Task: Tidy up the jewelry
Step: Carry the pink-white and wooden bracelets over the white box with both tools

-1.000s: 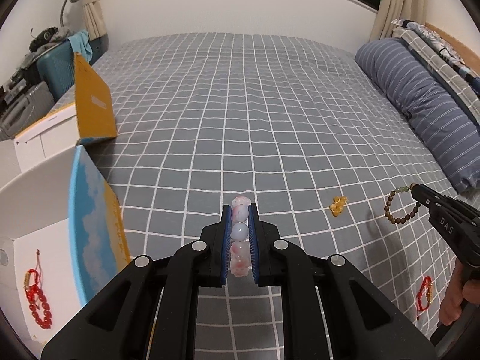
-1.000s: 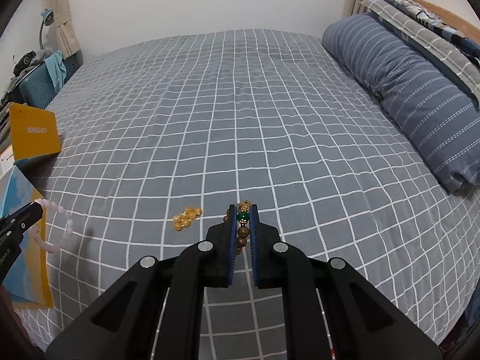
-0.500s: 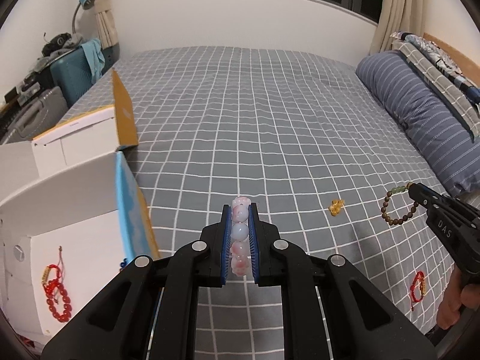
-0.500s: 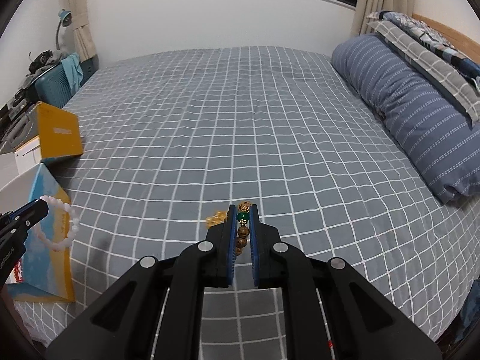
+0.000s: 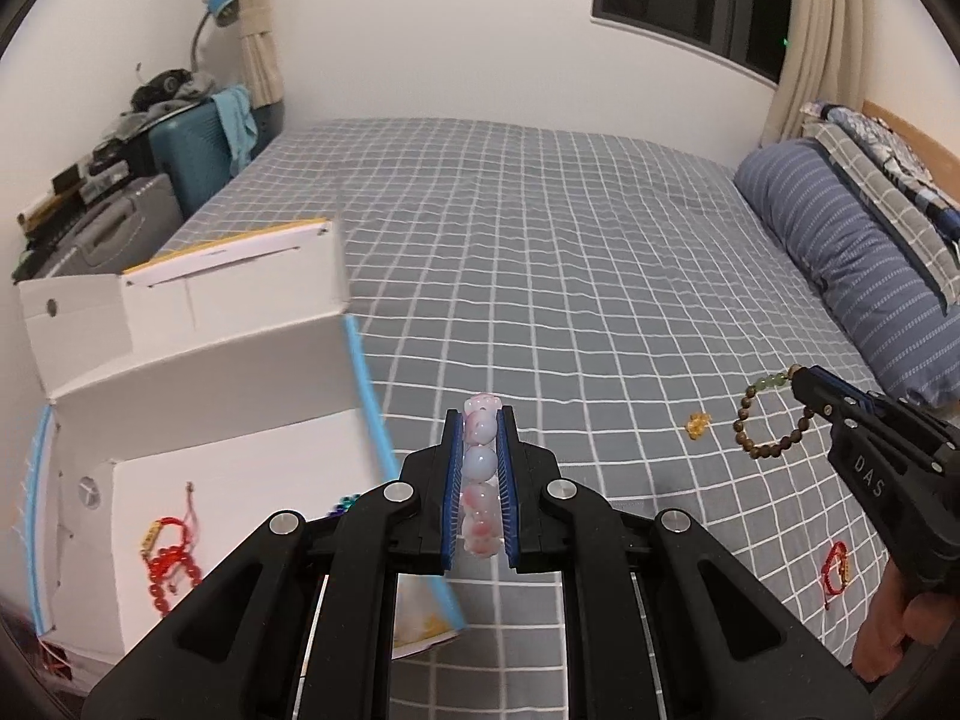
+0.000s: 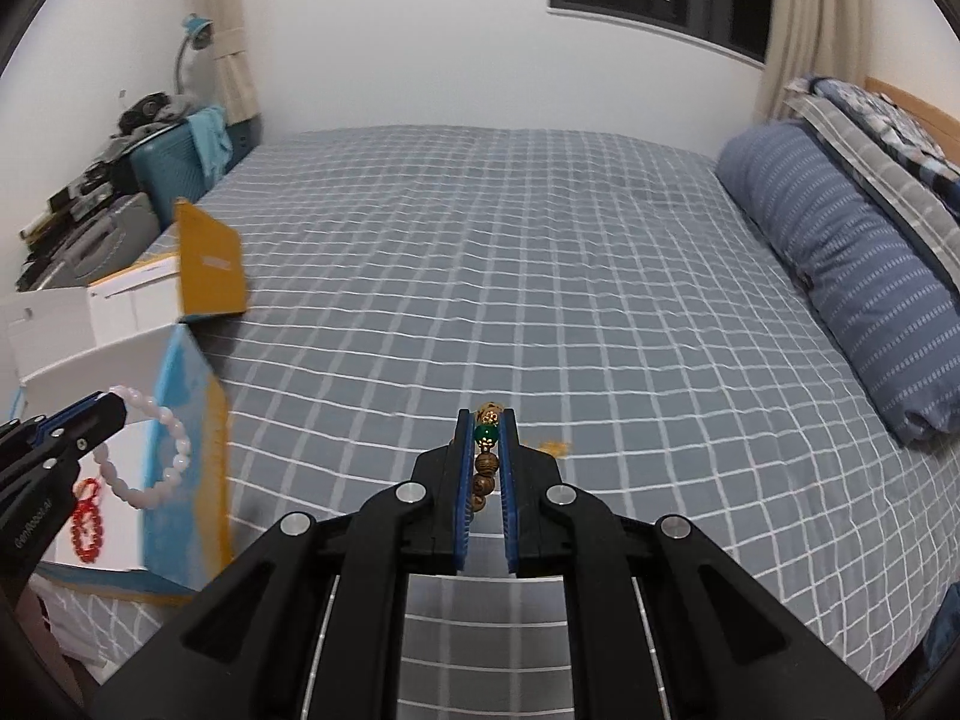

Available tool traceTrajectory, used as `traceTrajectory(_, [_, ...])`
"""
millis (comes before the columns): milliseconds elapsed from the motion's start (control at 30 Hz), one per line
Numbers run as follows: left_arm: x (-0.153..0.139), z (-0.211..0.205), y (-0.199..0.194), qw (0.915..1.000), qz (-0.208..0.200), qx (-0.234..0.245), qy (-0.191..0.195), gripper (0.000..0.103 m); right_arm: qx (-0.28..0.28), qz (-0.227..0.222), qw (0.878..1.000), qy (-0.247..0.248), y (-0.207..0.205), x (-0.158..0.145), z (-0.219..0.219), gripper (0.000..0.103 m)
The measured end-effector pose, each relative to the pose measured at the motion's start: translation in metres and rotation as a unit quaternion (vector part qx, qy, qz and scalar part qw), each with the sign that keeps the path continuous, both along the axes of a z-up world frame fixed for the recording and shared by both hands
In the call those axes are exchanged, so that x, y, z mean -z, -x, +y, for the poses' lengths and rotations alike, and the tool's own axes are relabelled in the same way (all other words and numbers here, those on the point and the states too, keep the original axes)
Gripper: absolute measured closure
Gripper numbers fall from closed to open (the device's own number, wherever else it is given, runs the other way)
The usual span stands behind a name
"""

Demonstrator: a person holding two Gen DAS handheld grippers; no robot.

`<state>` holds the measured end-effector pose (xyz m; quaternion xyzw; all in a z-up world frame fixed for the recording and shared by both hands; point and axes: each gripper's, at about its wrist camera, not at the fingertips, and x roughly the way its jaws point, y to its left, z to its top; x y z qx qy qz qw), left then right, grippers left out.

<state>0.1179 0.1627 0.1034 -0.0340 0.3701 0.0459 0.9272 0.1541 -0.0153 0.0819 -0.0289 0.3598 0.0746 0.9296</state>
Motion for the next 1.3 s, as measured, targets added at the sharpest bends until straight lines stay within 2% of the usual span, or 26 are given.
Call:
traceTrajectory(300, [-0.017, 0.049, 0.028, 0.9991, -0.014, -0.039, 0.003, 0.093, -0.067, -0.025, 0.997, -0.021, 0.029, -0.022, 0.079, 0.096])
traceTrajectory(600, [-0.017, 0.109, 0.060, 0.9960, -0.011, -0.089, 0.001, 0.092, -0.128, -0.022, 0.991, -0.015, 0.052, -0.018, 0.149, 0.096])
traceTrajectory(833, [-0.003, 0.153, 0.083, 0.9925, 0.002, -0.123, 0.000, 0.093, -0.167, -0.006, 0.986, 0.000, 0.062, 0.004, 0.207, 0.096])
traceTrajectory(1000, [0.008, 0.179, 0.094, 0.9897, 0.012, -0.143, 0.001, 0.093, -0.185, 0.008, 0.983, 0.008, 0.064, 0.022, 0.232, 0.096])
traceTrajectory(1300, [0.043, 0.207, 0.088, 0.9854, 0.052, -0.162, 0.014, 0.092, -0.195, 0.045, 0.979, 0.030, 0.059, 0.056, 0.261, 0.096])
